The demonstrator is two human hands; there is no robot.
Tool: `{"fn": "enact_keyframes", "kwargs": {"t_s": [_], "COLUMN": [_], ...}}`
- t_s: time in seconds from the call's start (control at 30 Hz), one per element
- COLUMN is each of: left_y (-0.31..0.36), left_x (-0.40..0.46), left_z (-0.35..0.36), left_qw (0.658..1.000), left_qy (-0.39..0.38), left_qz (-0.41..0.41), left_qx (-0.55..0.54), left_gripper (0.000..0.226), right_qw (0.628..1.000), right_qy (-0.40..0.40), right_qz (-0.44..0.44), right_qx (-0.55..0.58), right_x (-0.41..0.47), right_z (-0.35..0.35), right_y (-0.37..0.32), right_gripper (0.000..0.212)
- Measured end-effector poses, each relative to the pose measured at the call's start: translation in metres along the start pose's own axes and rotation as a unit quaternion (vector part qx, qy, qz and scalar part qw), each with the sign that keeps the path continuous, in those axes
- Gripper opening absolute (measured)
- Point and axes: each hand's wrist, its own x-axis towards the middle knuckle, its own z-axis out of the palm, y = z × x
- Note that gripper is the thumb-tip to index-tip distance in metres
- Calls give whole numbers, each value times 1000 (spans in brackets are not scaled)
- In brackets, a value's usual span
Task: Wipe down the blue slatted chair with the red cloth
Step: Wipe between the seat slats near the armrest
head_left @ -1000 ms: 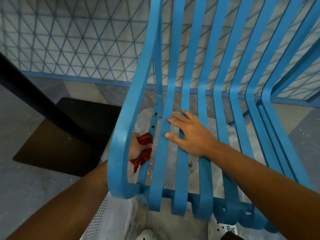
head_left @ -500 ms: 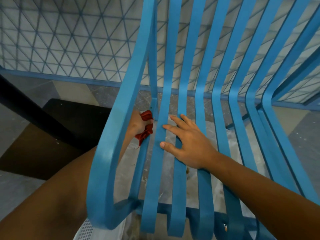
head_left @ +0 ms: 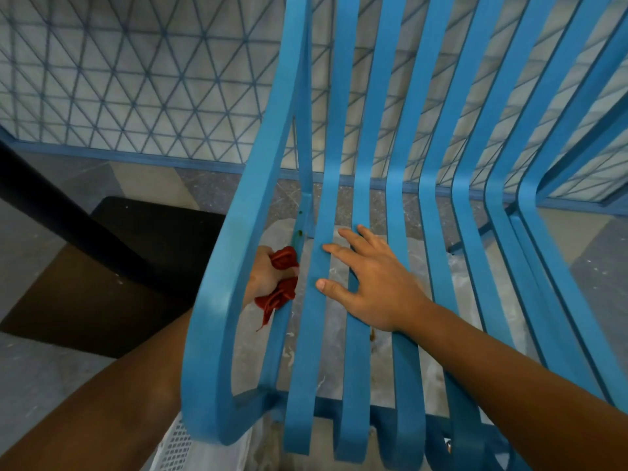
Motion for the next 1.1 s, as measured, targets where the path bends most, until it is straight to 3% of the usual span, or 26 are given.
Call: {"fn": "enact_keyframes", "kwargs": {"t_s": [0.27, 0.6, 0.73, 0.87, 1.1], "left_y": [24, 62, 61, 38, 11], "left_x": [32, 72, 63, 43, 37], "left_z": [-2, -5, -3, 5, 12], "left_qw": [999, 996, 993, 994, 994], "left_qy": [26, 74, 110, 94, 88], "left_qz": [24, 35, 42, 44, 46], "left_qx": [-16, -42, -27, -26, -36], "left_gripper": [43, 21, 34, 22, 34], "right_qw": [1000, 1000, 1000, 1000, 1000], "right_qy": [10, 0, -7, -8, -11], "right_qz": [-7, -9, -6, -4, -2], "right_qx": [-4, 0, 0, 0, -4], "right_x": [1, 3, 1, 1, 1], "right_z": [3, 0, -2, -3, -1], "right_y": [3, 5, 3, 2, 1], "right_gripper": [71, 69, 67, 67, 70]}}
